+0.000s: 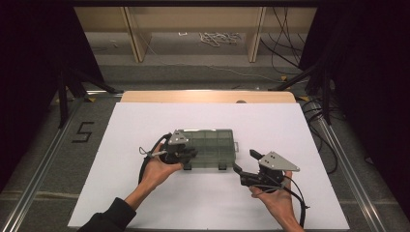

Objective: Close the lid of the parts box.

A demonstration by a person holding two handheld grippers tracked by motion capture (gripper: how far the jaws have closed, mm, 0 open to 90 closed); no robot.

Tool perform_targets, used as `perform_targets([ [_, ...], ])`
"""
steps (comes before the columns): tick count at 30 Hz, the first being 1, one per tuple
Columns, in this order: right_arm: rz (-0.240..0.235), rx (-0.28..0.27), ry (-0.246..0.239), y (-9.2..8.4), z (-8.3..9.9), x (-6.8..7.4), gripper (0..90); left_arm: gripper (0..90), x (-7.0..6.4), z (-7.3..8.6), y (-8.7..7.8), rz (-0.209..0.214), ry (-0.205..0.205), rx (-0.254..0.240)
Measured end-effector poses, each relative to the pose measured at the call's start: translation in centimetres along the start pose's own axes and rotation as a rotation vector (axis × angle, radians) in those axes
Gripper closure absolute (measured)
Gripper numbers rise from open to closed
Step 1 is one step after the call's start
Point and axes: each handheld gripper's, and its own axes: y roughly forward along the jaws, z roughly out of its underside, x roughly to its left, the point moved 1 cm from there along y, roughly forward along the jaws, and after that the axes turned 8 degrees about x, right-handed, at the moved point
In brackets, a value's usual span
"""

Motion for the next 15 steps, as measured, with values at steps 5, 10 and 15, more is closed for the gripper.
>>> perform_targets([
  [5,-0.005,-0.003,0.001,0.05,0.00,-0.02,24.3,75.8,0.13,-0.09,-0.24,0.001,-0.010,-0.010],
  [10,0.001,-0.001,0.001,-0.01,-0.02,0.00,24.3,72.9,0.00,-0.16,-0.29,0.001,-0.018,-0.014],
  [15,0.000,0.003,0.001,-0.10,-0.04,-0.03,24.3,67.3,0.22,-0.31,-0.63,0.018,-0.029,-0.024],
])
